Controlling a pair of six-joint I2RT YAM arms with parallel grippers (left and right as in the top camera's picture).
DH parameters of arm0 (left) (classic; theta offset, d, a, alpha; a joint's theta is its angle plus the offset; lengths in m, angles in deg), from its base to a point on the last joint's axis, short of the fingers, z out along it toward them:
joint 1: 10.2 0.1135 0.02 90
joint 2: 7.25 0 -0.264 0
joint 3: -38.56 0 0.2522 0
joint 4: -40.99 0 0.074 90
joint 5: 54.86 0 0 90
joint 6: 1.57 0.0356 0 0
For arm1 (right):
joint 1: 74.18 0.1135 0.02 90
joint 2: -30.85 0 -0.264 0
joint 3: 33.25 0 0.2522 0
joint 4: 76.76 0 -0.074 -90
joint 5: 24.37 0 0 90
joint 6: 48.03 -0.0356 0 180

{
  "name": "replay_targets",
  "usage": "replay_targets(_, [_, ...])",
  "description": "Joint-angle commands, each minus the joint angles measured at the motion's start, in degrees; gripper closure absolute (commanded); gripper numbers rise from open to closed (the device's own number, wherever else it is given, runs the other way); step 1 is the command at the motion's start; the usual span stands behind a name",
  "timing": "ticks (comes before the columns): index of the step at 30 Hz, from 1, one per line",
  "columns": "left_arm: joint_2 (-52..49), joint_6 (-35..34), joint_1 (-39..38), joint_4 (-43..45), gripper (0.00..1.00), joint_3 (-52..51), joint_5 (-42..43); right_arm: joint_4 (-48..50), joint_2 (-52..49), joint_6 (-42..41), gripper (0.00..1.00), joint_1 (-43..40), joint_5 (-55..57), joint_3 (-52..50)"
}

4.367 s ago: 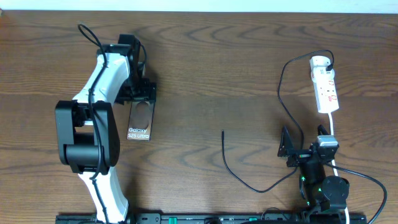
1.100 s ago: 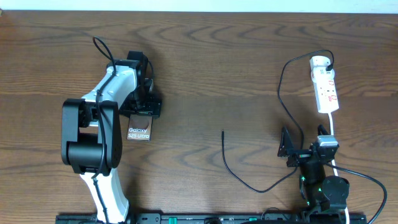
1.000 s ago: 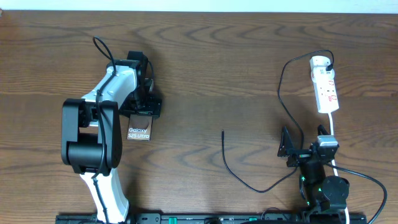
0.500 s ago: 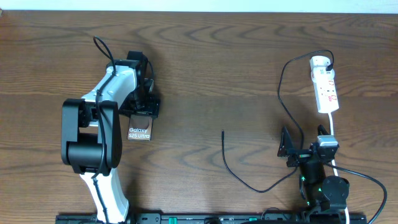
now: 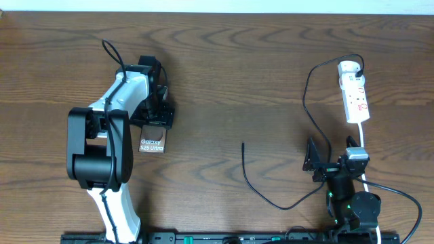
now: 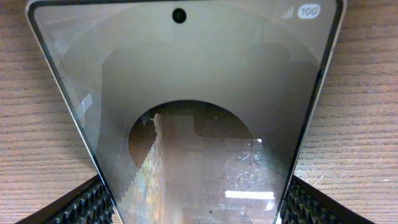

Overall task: Plug charger to phone and switch on socket
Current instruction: 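Lower the left gripper and grasp the phone's top edge, then lift the phone with the left gripper and tilt it upright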

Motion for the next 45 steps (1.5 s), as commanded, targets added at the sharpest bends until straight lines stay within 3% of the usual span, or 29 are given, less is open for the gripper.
replay_targets(1, [-0.2, 0.4, 0.0, 0.2, 0.22, -1.2, 0.6, -0.2, 0.3, -0.9, 0.01, 0.3, 0.1, -0.1])
replay_targets(9, [-0.3, 0.4, 0.0, 0.4, 0.35, -1.2, 0.6, -0.2, 0.3, -0.9, 0.01, 0.3, 0.1, -0.1])
replay_targets(13, [-0.3, 0.4, 0.0, 0.4, 0.36, -1.2, 0.6, -0.2, 0.3, -0.9, 0.01, 0.3, 0.1, -0.1])
replay_targets(16, [-0.2, 0.4, 0.0, 0.5, 0.50, -1.2, 0.6, -0.3, 0.3, -0.9, 0.01, 0.3, 0.1, -0.1])
replay_targets(22, [-0.3, 0.4, 0.0, 0.6, 0.60, -1.2, 0.6, -0.2, 0.3, -0.9, 0.01, 0.3, 0.1, -0.1])
replay_targets(24, [-0.3, 0.4, 0.0, 0.6, 0.70, -1.2, 0.6, -0.2, 0.3, -0.9, 0.01, 0.3, 0.1, -0.1])
replay_targets(26, [-0.2, 0.4, 0.0, 0.9, 0.88, -1.2, 0.6, -0.2, 0.3, -0.9, 0.01, 0.3, 0.1, -0.1])
replay_targets(27, [-0.2, 0.4, 0.0, 1.1, 0.92, -1.2, 0.6, -0.2, 0.3, -0.9, 0.01, 0.3, 0.1, -0.1])
replay_targets(45, [1.2, 0.3, 0.0, 1.7, 0.93, 2.6, 1.3, -0.2, 0.3, -0.9, 0.01, 0.3, 0.1, -0.1])
